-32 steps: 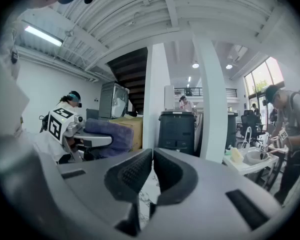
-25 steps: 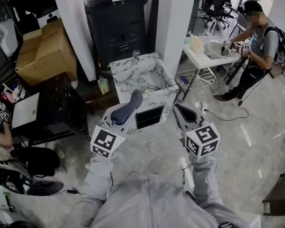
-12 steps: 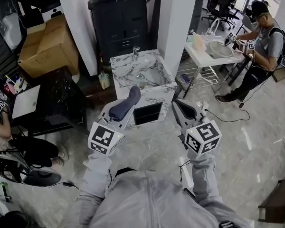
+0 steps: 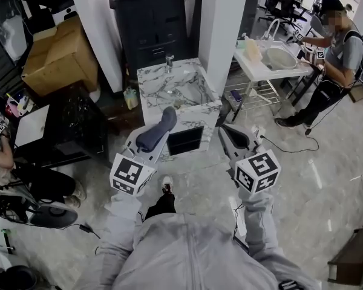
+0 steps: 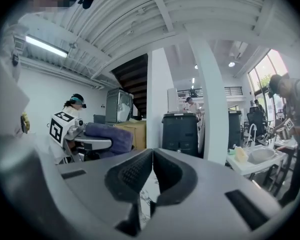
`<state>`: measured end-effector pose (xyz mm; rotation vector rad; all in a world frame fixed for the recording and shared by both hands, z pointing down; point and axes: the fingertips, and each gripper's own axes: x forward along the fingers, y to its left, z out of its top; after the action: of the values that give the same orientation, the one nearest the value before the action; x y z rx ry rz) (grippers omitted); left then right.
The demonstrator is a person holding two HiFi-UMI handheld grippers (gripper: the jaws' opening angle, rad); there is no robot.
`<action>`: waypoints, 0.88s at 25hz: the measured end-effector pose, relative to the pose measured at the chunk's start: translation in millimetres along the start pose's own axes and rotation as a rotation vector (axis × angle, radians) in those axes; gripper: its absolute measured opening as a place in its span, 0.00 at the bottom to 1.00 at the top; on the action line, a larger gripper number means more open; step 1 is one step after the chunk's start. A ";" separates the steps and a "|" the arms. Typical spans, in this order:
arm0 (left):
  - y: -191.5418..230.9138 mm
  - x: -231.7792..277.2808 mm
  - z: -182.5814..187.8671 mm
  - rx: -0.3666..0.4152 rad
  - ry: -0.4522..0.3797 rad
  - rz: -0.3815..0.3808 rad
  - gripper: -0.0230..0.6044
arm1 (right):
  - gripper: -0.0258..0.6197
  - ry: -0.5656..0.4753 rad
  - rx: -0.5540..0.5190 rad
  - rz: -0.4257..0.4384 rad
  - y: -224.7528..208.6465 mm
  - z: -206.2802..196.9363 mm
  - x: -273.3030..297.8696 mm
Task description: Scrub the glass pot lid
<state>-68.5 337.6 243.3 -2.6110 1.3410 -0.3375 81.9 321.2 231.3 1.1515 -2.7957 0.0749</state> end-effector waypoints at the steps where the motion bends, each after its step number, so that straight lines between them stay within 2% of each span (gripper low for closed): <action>1: 1.1 3.6 -0.2 0.003 0.001 -0.002 0.17 | 0.09 0.000 -0.004 -0.006 -3.1 -0.6 1.0; 9: 29.3 57.0 -13.5 -0.007 -0.012 -0.033 0.17 | 0.09 0.024 -0.027 -0.044 -44.7 -13.0 37.5; 16: 91.8 116.9 -31.6 -0.016 -0.004 -0.033 0.17 | 0.09 0.059 -0.029 -0.062 -90.7 -11.7 107.4; 22: 149.0 164.7 -46.9 -0.015 0.008 -0.043 0.17 | 0.09 0.067 0.011 -0.090 -127.9 -9.8 171.7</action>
<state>-103.9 114.7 267.5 -2.6570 1.2965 -0.3466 51.9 111.4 262.9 1.2517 -2.6851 0.1182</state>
